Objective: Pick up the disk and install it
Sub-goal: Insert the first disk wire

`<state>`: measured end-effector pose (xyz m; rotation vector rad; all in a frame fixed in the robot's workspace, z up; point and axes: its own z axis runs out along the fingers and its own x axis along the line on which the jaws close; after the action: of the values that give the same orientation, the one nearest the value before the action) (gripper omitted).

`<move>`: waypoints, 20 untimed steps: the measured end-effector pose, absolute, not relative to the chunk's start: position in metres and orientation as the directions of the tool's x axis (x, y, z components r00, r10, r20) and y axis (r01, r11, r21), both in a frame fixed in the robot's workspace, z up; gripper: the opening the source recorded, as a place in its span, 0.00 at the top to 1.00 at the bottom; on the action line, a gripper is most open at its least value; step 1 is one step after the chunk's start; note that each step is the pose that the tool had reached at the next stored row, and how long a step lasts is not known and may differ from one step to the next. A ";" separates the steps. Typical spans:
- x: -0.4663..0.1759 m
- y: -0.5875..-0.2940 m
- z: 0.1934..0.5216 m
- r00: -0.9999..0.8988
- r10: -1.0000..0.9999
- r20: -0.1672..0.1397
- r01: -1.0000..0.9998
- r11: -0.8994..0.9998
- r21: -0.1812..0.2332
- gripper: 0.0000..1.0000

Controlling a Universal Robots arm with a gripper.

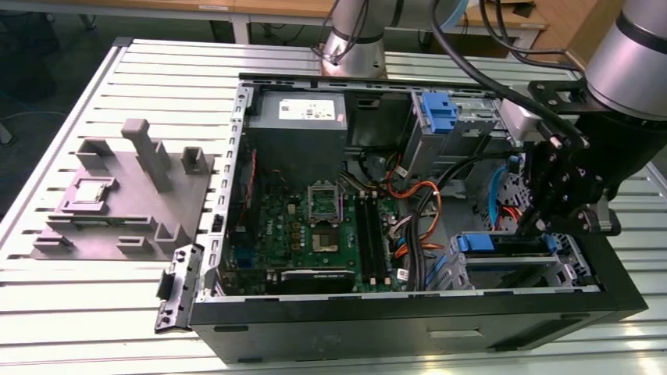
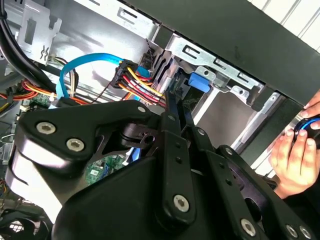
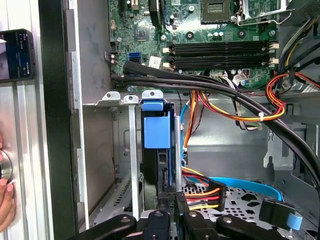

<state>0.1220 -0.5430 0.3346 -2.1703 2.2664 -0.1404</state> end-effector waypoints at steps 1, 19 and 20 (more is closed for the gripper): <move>0.122 -0.543 0.334 -0.045 -0.997 0.060 -0.997 0.041 -0.065 0.83; 0.122 -0.546 0.332 -0.045 -0.997 0.056 -0.997 0.041 -0.065 0.83; 0.122 -0.546 0.332 -0.045 -0.997 0.055 -0.997 0.041 -0.065 0.83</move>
<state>0.1220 -0.5464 0.3317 -2.1678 2.2633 -0.1332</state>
